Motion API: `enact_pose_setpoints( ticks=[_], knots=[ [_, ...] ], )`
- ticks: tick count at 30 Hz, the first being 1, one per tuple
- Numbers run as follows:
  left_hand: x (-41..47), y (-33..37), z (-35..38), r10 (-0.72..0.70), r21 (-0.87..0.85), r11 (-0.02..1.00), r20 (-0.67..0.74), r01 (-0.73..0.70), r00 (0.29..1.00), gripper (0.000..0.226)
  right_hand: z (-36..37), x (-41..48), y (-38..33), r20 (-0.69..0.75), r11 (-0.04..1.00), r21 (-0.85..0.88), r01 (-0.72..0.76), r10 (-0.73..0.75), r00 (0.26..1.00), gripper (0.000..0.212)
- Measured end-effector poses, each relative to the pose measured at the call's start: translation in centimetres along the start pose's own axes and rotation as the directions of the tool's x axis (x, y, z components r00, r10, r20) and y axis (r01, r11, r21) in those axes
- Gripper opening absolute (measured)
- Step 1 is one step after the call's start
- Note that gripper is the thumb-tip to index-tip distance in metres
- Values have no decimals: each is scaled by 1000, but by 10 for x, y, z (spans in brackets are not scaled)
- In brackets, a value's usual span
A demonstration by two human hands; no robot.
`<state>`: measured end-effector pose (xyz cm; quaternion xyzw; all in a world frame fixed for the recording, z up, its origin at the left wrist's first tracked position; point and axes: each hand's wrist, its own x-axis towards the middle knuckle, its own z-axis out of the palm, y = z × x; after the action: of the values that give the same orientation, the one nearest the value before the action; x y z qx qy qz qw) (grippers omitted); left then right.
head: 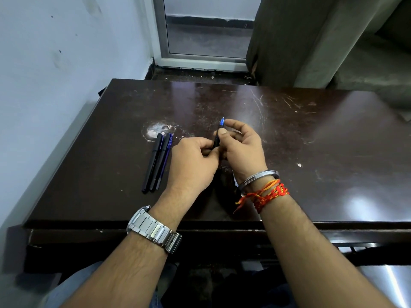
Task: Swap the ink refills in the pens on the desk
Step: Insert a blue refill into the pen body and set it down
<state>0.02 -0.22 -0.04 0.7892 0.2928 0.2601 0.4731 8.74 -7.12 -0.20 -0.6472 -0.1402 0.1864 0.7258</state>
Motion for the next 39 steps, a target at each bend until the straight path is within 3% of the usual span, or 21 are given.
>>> enact_pose_setpoints(
  ticks=[3, 7, 10, 13, 18, 22, 26, 30, 34, 39],
  knots=[
    [0, 0, 0, 0, -2, 1000, -4, 0, 1000, 6, 1, 1, 0, -3, 998, 52, -33, 33, 999, 18],
    [1, -1, 0, -13, 5, 1000, 2, 13, 1000, 8, 1, -1, 1, -1, 1000, -20, 1, -1, 1000, 24],
    [0, -1, 0, -13, 2, 1000, 9, 13, 1000, 6, 1, 0, 1, 12, 997, 62, -34, 33, 999, 21],
    [1, -2, -1, -14, 3, 1000, 13, 14, 1000, 8, 2, -2, 0, -2, 1000, -12, 0, 0, 1000, 28],
    [0, -2, 0, -25, 3, 1000, 13, 25, 1000, 6, 2, -2, -3, 29, 995, 87, -54, 52, 998, 26],
    [0, -2, 0, -31, 0, 1000, 16, 31, 999, 6, 3, -4, -3, -9, 1000, -7, -18, 18, 1000, 25],
    [0, -1, 0, -31, 2, 1000, 10, 31, 999, 4, 4, -4, -6, -7, 996, 76, -56, 57, 998, 20],
    [1, -1, 0, -24, 17, 1000, 12, 24, 1000, 7, 4, -4, -4, -14, 998, -58, -3, 2, 1000, 22],
    [1, -1, 0, -17, 13, 1000, 13, 16, 1000, 6, 5, -3, -5, -21, 997, 63, -51, 52, 998, 17],
    [1, -2, 0, -16, 4, 1000, 24, 16, 1000, 13, 3, -3, -3, -8, 1000, -5, -23, 23, 1000, 32]
  ],
)
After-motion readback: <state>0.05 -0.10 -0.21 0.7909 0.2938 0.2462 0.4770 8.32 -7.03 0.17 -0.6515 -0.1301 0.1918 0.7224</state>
